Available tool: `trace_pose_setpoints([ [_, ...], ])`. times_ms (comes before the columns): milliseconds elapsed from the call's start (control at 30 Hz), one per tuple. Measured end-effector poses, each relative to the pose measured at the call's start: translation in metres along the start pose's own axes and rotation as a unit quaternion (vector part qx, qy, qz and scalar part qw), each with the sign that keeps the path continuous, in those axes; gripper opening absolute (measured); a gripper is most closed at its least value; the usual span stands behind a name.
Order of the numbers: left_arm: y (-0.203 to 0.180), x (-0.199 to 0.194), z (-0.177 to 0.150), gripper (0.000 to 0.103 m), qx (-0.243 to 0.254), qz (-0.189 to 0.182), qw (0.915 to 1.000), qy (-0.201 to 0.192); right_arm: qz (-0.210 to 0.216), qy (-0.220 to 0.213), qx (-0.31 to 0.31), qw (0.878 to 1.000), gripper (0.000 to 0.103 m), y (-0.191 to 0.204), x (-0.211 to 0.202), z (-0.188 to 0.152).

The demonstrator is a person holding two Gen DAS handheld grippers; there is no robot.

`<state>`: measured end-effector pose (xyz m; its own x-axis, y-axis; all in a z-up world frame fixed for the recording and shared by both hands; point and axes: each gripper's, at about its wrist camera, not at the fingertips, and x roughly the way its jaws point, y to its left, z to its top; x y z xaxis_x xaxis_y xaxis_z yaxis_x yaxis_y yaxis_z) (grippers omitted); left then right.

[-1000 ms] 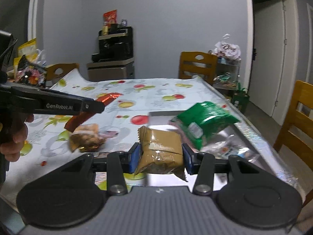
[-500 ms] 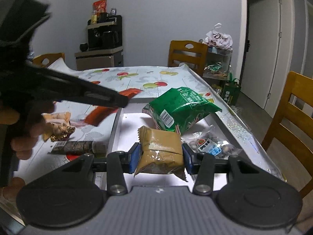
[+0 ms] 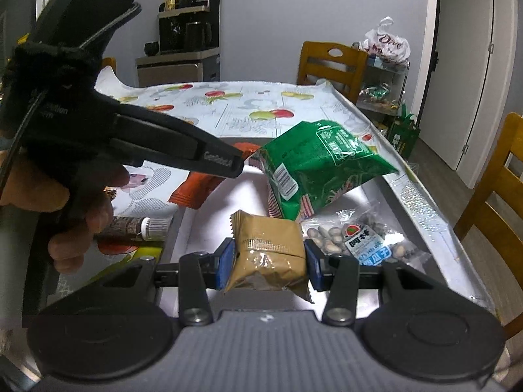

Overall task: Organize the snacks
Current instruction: 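Carry the red stick snack and brown wafer packet over the tray with both grippers, then open the left gripper to drop the red stick while the right releases the wafer packet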

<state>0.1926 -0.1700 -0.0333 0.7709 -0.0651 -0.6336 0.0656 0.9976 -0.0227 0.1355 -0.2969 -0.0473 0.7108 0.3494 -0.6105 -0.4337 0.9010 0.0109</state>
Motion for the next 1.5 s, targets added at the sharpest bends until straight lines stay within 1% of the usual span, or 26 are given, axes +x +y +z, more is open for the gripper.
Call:
trace_pose_setpoints([
  [167,0.000,0.008,0.001,0.024,0.002,0.009,1.0000,0.003,0.004,0.016,-0.004,1.000,0.045,0.002,0.012,0.004],
  [300,0.002,0.009,0.000,0.024,0.001,0.006,1.0000,0.004,-0.002,0.014,-0.019,1.000,0.045,0.008,0.012,0.008],
  [433,0.002,0.009,0.000,0.024,0.002,0.006,1.0000,0.001,0.010,0.025,-0.014,1.000,0.045,0.010,0.016,0.014],
  [667,0.003,0.007,0.001,0.024,0.005,0.006,1.0000,-0.003,0.002,0.030,-0.019,0.999,0.045,0.017,0.025,0.021],
  [933,0.006,-0.001,0.001,0.024,0.002,0.003,0.9999,-0.015,-0.010,0.034,-0.011,0.999,0.045,0.014,0.028,0.021],
  [967,0.006,-0.003,0.001,0.025,0.002,0.001,0.9999,-0.015,-0.011,0.035,-0.009,0.999,0.045,0.013,0.029,0.022],
  [1033,0.008,-0.006,0.001,0.032,0.000,-0.001,0.9999,-0.017,-0.013,0.036,-0.006,0.999,0.045,0.011,0.029,0.021],
  [1067,0.009,-0.008,0.001,0.041,-0.002,-0.001,0.9998,-0.019,-0.014,0.037,-0.005,0.999,0.045,0.011,0.030,0.022],
  [1100,0.010,-0.010,0.000,0.047,-0.004,-0.001,0.9997,-0.024,-0.017,0.038,-0.003,0.999,0.045,0.011,0.030,0.022],
  [1233,0.014,-0.020,0.000,0.057,-0.008,0.001,0.9993,-0.036,-0.028,0.034,0.002,0.999,0.048,0.010,0.031,0.025],
  [1367,0.021,-0.031,0.000,0.063,-0.011,-0.001,0.9988,-0.048,-0.041,0.032,0.014,0.999,0.058,0.010,0.029,0.026],
  [1433,0.024,-0.037,-0.001,0.066,-0.011,-0.003,0.9985,-0.054,-0.044,0.027,0.017,0.999,0.067,0.010,0.026,0.027],
  [1467,0.026,-0.041,-0.001,0.069,-0.012,-0.004,0.9983,-0.057,-0.047,0.025,0.018,0.998,0.075,0.011,0.024,0.028],
  [1500,0.028,-0.044,-0.002,0.070,-0.013,-0.006,0.9981,-0.059,-0.049,0.021,0.019,0.998,0.079,0.012,0.022,0.028],
])
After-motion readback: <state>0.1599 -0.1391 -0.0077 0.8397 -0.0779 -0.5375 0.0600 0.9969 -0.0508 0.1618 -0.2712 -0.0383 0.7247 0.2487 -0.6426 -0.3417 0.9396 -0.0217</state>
